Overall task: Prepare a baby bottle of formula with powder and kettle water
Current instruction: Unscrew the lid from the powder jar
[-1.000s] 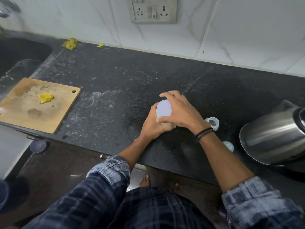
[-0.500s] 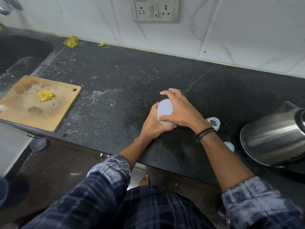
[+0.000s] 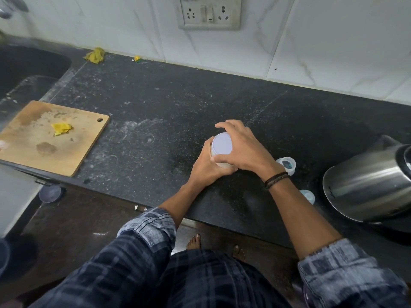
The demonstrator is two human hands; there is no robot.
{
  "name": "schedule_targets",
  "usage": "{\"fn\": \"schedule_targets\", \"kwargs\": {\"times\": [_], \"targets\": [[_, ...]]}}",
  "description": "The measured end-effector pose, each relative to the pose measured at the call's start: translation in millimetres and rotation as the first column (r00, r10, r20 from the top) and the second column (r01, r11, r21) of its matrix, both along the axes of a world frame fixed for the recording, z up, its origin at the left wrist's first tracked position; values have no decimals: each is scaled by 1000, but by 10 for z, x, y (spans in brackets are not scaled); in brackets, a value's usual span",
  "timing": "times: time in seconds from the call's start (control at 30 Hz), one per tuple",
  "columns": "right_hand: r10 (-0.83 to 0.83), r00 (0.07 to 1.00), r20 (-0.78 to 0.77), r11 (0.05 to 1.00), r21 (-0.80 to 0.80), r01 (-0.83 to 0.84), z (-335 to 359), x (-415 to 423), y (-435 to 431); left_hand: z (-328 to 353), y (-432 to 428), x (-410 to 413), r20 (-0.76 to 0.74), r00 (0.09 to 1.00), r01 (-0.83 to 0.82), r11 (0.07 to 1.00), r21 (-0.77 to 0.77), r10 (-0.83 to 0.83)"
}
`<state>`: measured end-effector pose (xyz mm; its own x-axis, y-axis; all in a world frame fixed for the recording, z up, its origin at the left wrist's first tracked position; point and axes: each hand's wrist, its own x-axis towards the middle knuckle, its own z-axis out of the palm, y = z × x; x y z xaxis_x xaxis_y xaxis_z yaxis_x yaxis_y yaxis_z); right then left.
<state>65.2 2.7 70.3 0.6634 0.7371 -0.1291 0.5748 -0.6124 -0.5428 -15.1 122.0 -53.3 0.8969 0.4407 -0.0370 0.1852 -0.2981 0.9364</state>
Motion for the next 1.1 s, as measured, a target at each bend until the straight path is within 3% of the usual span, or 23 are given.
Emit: {"fn": "schedule_targets", "kwargs": {"times": [0.2,0.63,0.87,1.1], "targets": [[56,995,-80,998,-31,-59,54,27,6,4,1,-3,2,1000,3,1000,9,-3],[12,1000,-10,1000,-20,-12,-22,45,14,-16,11,-3,-3,1000,12,1000,-5,-12],[-21,995,-101,989,145,36,87,77,-51,-12,28,-10,1,1000,30,1000,-5,-30],[-216,974,-69,892,392,226,56,-222,-487,13,36,-15,45,997,55,998,-14,-55]]}}
